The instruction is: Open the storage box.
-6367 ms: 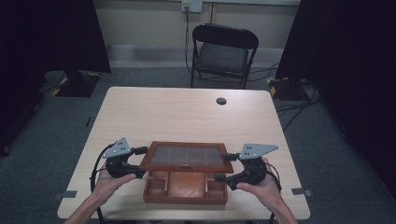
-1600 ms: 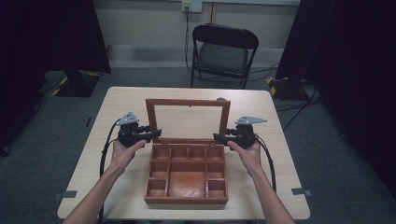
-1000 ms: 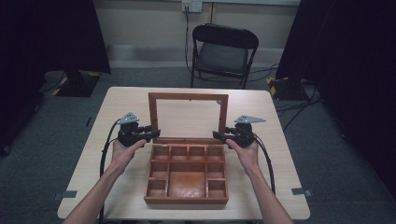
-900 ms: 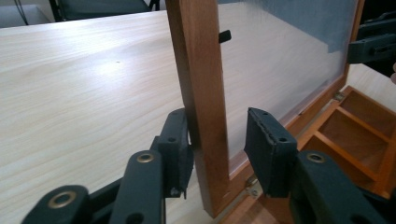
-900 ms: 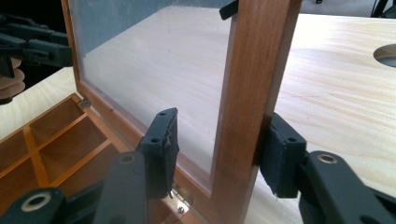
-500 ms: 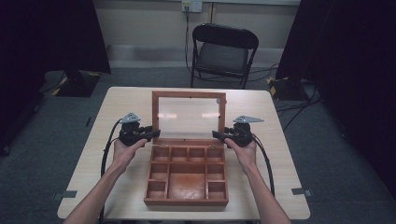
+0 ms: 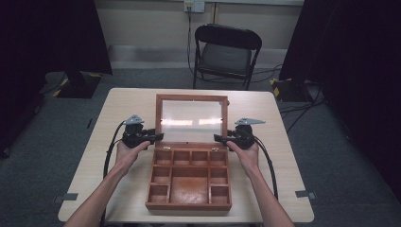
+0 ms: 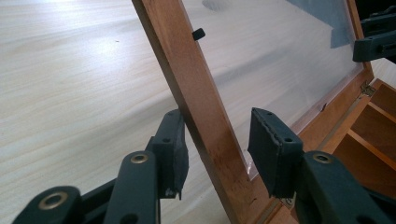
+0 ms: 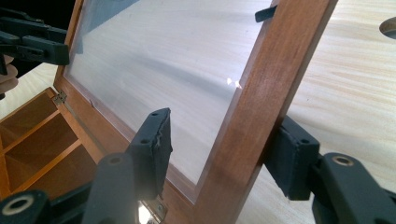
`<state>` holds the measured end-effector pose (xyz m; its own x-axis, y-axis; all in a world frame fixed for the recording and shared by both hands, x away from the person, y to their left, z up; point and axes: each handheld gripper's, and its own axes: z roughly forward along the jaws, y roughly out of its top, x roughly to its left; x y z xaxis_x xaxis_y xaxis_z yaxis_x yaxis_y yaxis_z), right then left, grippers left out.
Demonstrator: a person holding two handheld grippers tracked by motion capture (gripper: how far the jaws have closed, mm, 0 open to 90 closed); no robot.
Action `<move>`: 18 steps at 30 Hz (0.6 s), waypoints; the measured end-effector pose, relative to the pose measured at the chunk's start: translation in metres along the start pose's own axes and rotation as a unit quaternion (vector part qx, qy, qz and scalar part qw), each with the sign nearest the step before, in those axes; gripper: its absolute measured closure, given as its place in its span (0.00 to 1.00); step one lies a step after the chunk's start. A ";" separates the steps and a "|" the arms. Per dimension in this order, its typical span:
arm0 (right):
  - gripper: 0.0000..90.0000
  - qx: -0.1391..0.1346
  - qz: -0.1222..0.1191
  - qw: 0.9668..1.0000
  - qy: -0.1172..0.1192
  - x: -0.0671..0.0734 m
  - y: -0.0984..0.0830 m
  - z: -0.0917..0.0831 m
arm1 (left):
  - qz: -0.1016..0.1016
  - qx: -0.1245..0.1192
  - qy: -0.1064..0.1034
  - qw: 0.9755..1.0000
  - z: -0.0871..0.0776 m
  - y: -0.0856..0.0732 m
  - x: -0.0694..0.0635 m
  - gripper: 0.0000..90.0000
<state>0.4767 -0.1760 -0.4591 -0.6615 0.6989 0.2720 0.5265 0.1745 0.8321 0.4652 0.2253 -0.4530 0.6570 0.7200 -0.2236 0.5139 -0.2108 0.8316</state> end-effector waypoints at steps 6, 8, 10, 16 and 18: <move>0.49 0.002 0.005 1.000 0.001 -0.002 -0.001 0.000 | -0.003 0.003 -0.001 1.000 0.003 0.001 0.000 0.61; 0.47 0.005 0.006 1.000 0.001 -0.002 -0.001 0.000 | -0.002 0.007 -0.002 1.000 0.005 0.000 0.000 0.59; 0.45 0.007 0.012 1.000 0.001 -0.002 -0.002 0.002 | -0.003 0.007 -0.001 1.000 0.007 -0.001 0.000 0.56; 0.41 0.016 0.017 1.000 -0.001 -0.004 -0.005 0.005 | -0.019 0.012 -0.009 1.000 0.010 -0.005 0.004 0.54; 0.39 0.018 0.017 1.000 -0.002 -0.005 -0.005 0.006 | -0.022 0.011 -0.007 1.000 0.011 -0.005 0.004 0.53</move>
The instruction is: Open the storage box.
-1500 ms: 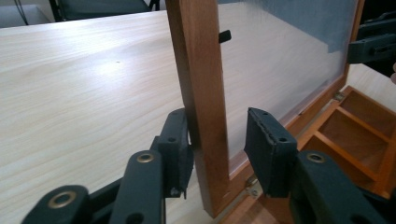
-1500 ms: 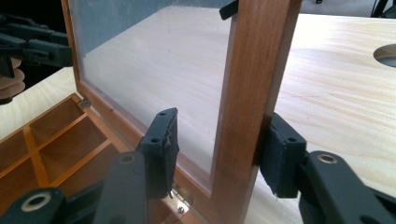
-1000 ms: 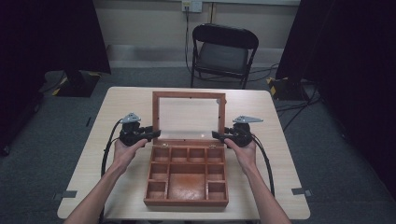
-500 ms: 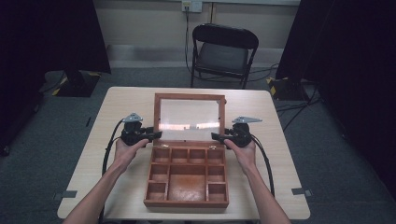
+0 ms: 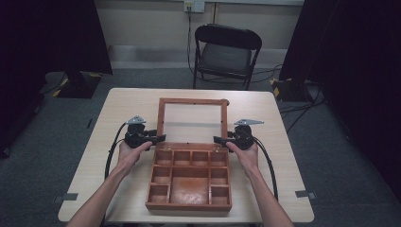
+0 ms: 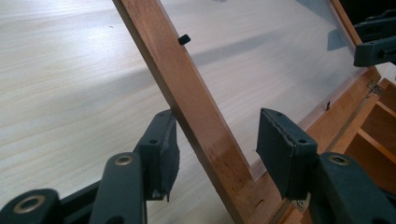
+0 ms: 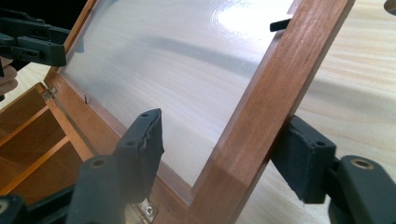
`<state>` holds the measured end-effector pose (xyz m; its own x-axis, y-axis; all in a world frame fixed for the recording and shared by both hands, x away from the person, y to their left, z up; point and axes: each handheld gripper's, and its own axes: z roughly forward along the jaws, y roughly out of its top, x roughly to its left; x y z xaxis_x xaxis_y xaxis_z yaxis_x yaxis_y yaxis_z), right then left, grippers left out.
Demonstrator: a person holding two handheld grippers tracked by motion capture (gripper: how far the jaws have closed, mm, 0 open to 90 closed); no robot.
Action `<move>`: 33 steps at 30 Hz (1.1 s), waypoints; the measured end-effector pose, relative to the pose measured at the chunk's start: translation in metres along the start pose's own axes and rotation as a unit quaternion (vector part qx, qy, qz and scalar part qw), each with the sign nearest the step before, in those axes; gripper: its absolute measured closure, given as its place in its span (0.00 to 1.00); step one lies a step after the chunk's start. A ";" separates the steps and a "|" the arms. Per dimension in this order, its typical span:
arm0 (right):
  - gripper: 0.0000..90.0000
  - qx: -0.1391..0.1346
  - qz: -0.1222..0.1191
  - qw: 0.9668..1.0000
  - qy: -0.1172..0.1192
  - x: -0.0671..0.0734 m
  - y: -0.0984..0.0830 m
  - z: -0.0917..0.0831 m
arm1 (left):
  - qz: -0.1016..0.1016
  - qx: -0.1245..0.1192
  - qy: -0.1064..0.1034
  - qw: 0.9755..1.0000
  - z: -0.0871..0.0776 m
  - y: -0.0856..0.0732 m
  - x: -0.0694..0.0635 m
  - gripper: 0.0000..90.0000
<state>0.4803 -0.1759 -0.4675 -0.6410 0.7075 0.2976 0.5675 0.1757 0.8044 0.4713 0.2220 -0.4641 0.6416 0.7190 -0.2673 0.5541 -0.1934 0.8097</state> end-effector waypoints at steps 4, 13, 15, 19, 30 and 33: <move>0.36 0.010 0.007 1.000 0.001 -0.001 -0.001 0.002 | -0.008 0.008 -0.001 1.000 0.002 -0.002 0.003 0.50; 0.32 0.020 0.013 1.000 -0.002 -0.004 -0.003 0.005 | -0.025 0.014 -0.014 0.999 0.006 -0.005 0.006 0.46; 0.31 0.020 0.013 1.000 -0.003 -0.004 -0.004 0.005 | -0.032 0.015 -0.017 0.999 0.007 -0.006 0.007 0.45; 0.29 0.022 0.014 1.000 -0.009 -0.004 -0.004 0.006 | -0.042 0.019 -0.019 0.999 0.011 -0.007 0.007 0.41; 0.26 0.033 0.053 0.998 0.010 -0.013 -0.009 0.009 | -0.044 0.025 -0.014 0.999 0.014 -0.010 0.008 0.36; 0.26 0.034 0.055 0.998 0.010 -0.013 -0.009 0.009 | -0.039 0.027 -0.011 0.999 0.013 -0.010 0.007 0.36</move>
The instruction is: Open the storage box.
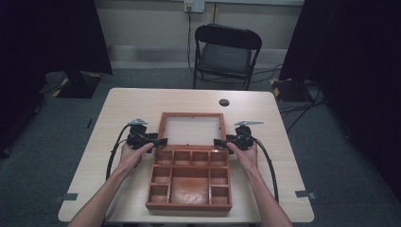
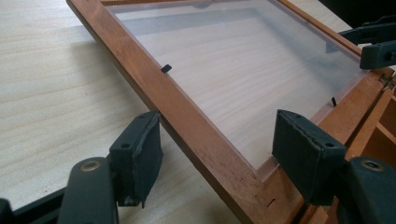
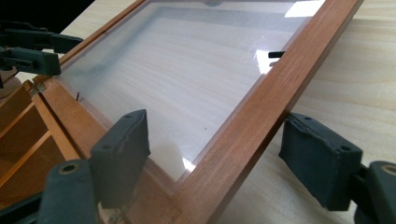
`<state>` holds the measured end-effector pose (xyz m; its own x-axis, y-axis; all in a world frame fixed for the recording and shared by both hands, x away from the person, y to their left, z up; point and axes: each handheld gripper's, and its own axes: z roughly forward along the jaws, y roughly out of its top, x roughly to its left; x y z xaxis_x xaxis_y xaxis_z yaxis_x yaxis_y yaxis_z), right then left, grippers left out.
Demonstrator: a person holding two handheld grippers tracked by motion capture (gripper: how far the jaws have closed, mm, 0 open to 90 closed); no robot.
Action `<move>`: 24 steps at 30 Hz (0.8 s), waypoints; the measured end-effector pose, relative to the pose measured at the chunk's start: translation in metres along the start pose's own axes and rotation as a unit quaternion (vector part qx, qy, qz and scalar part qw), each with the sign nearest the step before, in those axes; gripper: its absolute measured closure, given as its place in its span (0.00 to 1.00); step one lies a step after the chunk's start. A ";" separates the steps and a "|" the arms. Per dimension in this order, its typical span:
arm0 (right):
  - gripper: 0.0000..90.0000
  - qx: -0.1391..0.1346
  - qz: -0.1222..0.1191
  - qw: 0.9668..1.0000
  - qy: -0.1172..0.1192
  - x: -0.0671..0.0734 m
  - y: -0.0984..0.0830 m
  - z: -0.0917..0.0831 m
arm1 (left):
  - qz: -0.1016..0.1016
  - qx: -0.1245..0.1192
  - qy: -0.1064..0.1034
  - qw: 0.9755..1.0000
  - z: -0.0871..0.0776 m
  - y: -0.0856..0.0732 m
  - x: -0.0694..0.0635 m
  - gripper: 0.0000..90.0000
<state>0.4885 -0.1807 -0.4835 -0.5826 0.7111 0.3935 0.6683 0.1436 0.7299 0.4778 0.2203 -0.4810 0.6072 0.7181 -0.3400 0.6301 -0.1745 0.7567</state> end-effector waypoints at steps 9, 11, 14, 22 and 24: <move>0.22 0.005 -0.012 0.999 -0.031 0.000 0.002 0.000 | 0.009 0.002 0.003 1.000 0.000 0.000 -0.002 0.37; 0.22 0.004 -0.010 1.000 -0.028 -0.001 0.001 0.000 | 0.008 0.001 0.002 1.000 0.000 0.000 -0.002 0.37; 0.22 0.002 -0.009 0.999 -0.032 -0.001 0.001 -0.001 | 0.014 0.004 0.010 1.000 -0.002 0.000 -0.003 0.36; 0.22 -0.001 -0.024 0.999 -0.040 0.006 0.005 -0.014 | 0.042 0.007 0.021 0.999 -0.014 0.000 -0.010 0.32; 0.21 0.008 -0.027 0.998 -0.051 0.006 0.004 -0.022 | 0.052 0.011 0.028 0.998 -0.019 -0.003 -0.011 0.31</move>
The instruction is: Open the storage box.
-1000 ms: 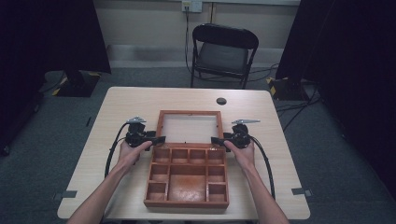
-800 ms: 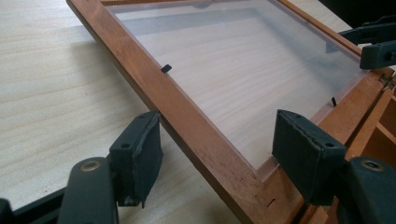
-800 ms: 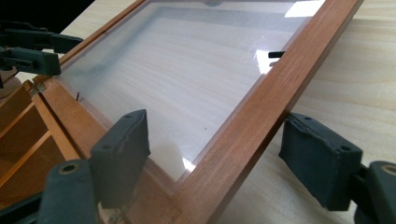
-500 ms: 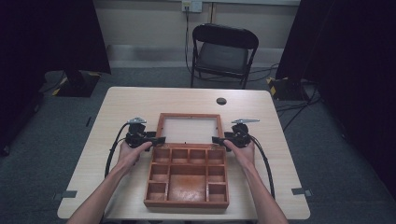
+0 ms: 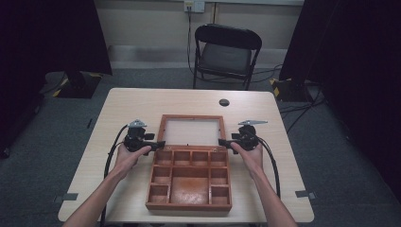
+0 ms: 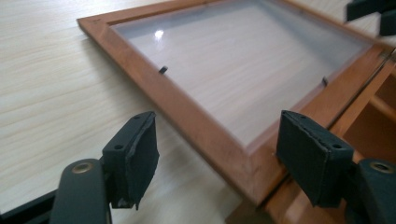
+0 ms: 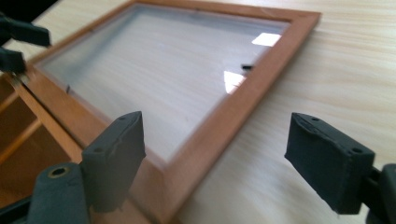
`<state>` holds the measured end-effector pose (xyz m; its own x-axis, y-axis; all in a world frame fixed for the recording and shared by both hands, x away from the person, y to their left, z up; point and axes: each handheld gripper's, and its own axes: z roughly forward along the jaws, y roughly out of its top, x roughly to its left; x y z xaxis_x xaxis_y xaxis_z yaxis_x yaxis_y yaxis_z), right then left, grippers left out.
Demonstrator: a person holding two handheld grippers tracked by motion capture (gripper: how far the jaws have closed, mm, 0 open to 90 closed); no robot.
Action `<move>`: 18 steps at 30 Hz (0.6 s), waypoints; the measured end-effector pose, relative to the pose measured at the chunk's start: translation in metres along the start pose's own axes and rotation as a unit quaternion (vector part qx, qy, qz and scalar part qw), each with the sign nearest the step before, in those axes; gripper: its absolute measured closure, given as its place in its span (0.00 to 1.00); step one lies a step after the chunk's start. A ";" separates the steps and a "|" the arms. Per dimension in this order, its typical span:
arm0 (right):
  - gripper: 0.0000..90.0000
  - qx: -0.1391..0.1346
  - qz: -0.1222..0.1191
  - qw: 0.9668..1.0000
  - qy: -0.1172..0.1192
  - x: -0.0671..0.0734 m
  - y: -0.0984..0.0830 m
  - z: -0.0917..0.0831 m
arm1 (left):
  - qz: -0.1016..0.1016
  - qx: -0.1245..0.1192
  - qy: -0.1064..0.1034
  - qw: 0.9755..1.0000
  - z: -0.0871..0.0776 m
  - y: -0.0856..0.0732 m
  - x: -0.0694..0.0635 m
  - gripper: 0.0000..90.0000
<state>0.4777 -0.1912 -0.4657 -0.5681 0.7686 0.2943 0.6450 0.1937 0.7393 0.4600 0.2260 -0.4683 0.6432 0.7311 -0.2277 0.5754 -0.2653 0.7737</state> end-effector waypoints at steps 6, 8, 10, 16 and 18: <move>0.18 -0.011 0.002 1.000 -0.017 -0.006 -0.012 -0.029 | -0.012 -0.017 0.007 1.000 -0.019 -0.002 0.003 0.30; 0.17 -0.012 0.005 1.000 -0.021 -0.008 -0.020 -0.040 | -0.010 -0.015 0.010 1.000 -0.023 -0.004 0.004 0.29; 0.17 -0.011 0.006 1.000 -0.024 -0.008 -0.022 -0.043 | -0.011 -0.012 0.016 1.000 -0.030 -0.009 0.005 0.29; 0.17 -0.006 0.002 1.000 -0.022 -0.010 -0.036 -0.064 | -0.028 -0.005 0.034 0.999 -0.044 -0.025 0.013 0.28; 0.17 -0.006 0.000 1.000 -0.018 -0.011 -0.039 -0.066 | -0.022 0.003 0.042 0.999 -0.049 -0.029 0.015 0.27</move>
<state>0.4251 -0.2477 -0.4577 -0.5496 0.7898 0.2724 0.6380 0.1863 0.7472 0.4281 0.2754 -0.4653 0.5727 0.7921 -0.2112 0.6053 -0.2348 0.7606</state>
